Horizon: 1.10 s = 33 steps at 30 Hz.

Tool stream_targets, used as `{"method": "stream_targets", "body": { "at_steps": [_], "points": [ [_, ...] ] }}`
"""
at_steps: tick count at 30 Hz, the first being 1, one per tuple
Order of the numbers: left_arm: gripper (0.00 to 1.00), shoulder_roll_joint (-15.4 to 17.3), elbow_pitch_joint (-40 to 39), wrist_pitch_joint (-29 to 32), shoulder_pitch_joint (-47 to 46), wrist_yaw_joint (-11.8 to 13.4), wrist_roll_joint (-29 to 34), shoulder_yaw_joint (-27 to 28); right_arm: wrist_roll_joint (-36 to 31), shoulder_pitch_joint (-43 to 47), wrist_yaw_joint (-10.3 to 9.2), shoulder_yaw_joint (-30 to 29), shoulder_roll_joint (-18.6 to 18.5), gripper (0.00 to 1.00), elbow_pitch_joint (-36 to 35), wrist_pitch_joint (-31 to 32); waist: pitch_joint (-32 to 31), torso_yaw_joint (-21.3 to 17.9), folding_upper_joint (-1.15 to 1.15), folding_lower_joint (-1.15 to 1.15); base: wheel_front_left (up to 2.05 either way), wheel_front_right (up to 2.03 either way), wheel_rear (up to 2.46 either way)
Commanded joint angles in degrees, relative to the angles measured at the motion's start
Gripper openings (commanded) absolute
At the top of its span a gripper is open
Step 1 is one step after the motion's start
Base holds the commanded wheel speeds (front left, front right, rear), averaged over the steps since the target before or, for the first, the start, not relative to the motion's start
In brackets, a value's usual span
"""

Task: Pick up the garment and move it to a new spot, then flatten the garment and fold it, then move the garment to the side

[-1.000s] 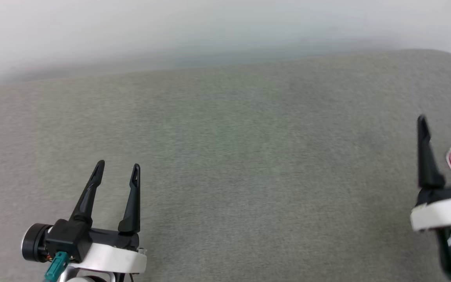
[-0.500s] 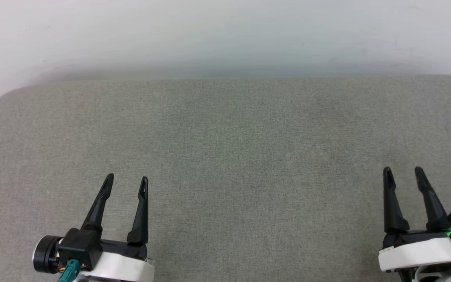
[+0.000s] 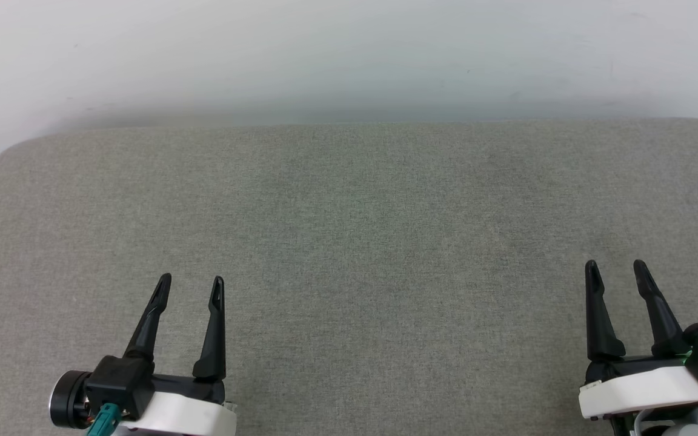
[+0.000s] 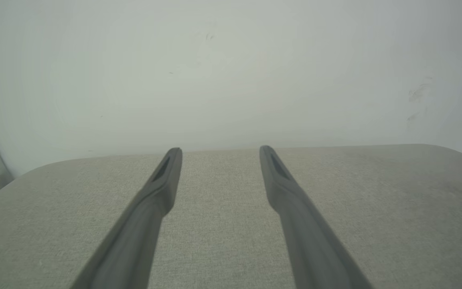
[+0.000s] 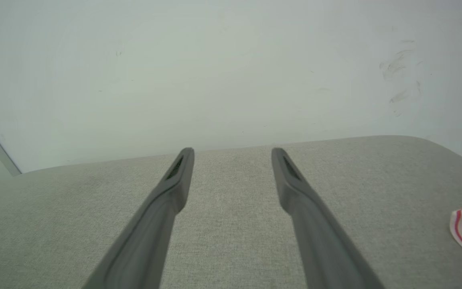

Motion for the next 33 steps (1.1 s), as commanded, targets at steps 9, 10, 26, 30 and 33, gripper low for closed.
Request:
{"method": "stream_targets", "body": {
  "at_steps": [9,10,26,30,33],
  "points": [
    [1.0,-0.32,0.6,0.14,0.51,-0.17,-0.44,0.42,-0.06,-0.17,-0.02,0.09,-0.1,1.0,0.19,-0.49,-0.39,0.0,0.0,0.01,0.0,0.0,0.0],
    [1.0,-0.33,0.51,0.14,0.47,-0.18,-0.5,0.47,0.03,-0.14,-0.02,0.06,-0.12,1.0,0.18,-0.51,-0.41,0.0,0.0,0.01,0.0,0.0,0.0],
    [0.0,0.36,3.66,2.33,-0.63,0.09,-13.64,0.59,12.12,0.02,0.0,0.18,-0.44,0.0,2.88,2.38,-0.87,-0.04,0.0,0.01,0.0,0.0,0.0],
    [0.0,0.57,4.48,3.2,-1.15,0.03,-18.16,0.63,16.31,-0.38,0.0,0.15,-0.59,0.0,3.33,3.27,-1.03,-0.05,0.0,0.01,0.0,0.0,0.0],
    [0.0,0.67,4.88,3.62,-1.39,-0.01,-20.34,0.65,18.33,-0.55,0.0,0.13,-0.65,0.0,3.54,3.72,-1.11,-0.06,0.0,0.01,0.0,0.0,0.0]
  ]
}}
